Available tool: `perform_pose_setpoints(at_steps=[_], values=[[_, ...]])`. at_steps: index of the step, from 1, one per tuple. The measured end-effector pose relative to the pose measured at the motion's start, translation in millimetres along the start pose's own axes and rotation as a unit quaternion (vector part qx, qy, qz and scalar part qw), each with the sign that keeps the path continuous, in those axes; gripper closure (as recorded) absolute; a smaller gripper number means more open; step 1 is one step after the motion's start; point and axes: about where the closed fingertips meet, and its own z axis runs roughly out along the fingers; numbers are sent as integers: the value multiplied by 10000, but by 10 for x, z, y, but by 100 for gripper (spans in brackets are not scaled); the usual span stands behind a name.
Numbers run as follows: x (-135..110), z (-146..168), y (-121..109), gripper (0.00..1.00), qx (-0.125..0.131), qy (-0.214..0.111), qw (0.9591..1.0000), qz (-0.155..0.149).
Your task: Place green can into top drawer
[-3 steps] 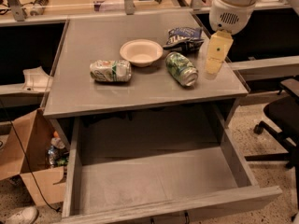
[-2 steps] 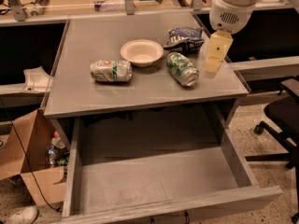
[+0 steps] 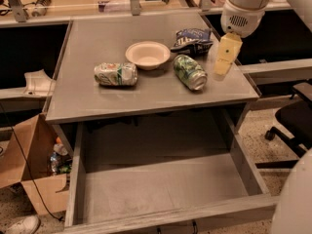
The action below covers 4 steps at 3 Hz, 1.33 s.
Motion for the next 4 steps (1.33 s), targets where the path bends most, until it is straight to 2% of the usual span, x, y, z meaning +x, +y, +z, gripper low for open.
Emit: perform_pose_setpoints(at_steps=[1, 2, 3, 4], values=[[134, 150, -119, 0, -12, 314, 9986, 419], [58, 165, -175, 0, 96, 177, 9991, 379], [19, 193, -188, 0, 94, 60, 9993, 357], [-28, 145, 59, 0, -191, -249, 9994, 144]])
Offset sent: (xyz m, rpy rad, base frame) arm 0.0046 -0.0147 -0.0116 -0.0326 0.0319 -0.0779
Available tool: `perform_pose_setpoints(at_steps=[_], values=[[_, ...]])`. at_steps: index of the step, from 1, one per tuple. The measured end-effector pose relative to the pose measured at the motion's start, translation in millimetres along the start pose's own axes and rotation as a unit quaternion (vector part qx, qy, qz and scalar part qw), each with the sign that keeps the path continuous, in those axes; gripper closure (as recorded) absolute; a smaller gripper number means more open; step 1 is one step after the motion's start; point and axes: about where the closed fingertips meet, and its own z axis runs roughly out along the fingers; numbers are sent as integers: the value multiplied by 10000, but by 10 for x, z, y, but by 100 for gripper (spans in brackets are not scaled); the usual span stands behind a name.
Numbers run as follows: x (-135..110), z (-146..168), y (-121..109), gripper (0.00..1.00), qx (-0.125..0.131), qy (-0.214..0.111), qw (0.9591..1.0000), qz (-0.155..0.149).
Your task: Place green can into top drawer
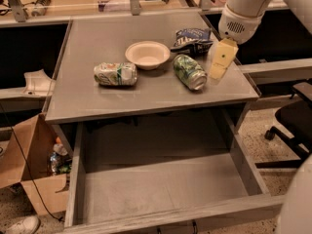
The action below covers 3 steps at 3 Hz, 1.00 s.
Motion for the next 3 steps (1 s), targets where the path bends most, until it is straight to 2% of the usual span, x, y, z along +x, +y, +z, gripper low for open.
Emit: perform_pose_setpoints(at_steps=[1, 2, 3], values=[[28, -74, 180, 0, -150, -157, 9996, -162], [-15, -53, 148, 0, -100, -212, 9996, -165], [-421, 76, 135, 0, -310, -523, 9968, -519]])
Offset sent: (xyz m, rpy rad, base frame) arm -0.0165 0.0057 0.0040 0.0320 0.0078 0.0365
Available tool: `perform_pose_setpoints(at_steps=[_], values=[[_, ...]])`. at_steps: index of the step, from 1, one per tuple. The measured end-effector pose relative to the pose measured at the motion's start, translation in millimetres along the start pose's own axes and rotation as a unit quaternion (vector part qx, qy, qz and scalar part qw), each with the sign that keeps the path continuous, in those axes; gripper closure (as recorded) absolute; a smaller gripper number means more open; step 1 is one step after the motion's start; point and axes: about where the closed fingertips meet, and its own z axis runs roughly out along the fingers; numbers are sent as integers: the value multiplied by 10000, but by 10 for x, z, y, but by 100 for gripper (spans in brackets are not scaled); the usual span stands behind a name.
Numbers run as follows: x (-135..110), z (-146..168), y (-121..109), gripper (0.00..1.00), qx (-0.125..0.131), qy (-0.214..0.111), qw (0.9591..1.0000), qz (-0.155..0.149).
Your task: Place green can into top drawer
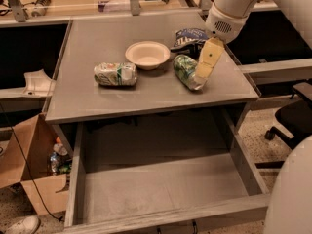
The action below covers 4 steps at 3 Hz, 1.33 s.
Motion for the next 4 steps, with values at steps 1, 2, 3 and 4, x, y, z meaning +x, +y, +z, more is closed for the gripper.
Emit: perform_pose_setpoints(at_steps=[1, 2, 3, 4], values=[[-1, 1, 0, 0, -1, -1, 10000, 0], [-71, 102, -39, 0, -140, -72, 9999, -29], [-125, 212, -74, 0, -279, -85, 9996, -38], [-144, 304, -110, 0, -301, 5, 9995, -57]])
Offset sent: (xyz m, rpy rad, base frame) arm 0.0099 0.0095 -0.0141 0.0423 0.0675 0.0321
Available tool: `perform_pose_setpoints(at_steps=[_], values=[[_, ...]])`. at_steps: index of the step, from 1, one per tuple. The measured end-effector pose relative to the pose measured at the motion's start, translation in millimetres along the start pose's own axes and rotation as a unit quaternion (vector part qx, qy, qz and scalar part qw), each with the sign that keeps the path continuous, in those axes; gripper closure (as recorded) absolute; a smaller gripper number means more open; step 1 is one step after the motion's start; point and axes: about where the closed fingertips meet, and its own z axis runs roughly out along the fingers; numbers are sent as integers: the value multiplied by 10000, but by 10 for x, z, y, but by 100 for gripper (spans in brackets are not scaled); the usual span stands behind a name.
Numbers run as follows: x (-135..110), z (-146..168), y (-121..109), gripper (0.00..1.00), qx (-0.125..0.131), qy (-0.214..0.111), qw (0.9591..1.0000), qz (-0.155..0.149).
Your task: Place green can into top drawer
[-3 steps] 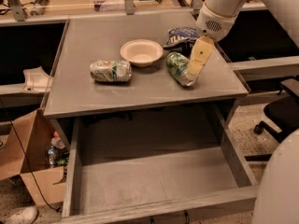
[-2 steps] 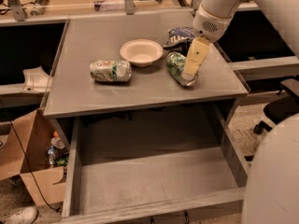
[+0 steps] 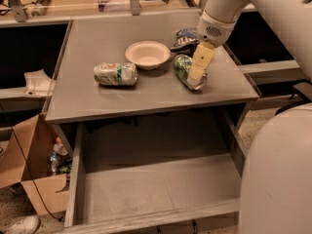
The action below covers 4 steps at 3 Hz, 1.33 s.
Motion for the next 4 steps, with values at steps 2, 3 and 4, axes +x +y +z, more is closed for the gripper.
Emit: perform_pose_setpoints(at_steps=[2, 3, 4], values=[[207, 59, -134, 0, 107, 124, 9982, 573], [413, 67, -185, 0, 197, 183, 9946, 1005], [366, 78, -177, 0, 182, 132, 9947, 1001]])
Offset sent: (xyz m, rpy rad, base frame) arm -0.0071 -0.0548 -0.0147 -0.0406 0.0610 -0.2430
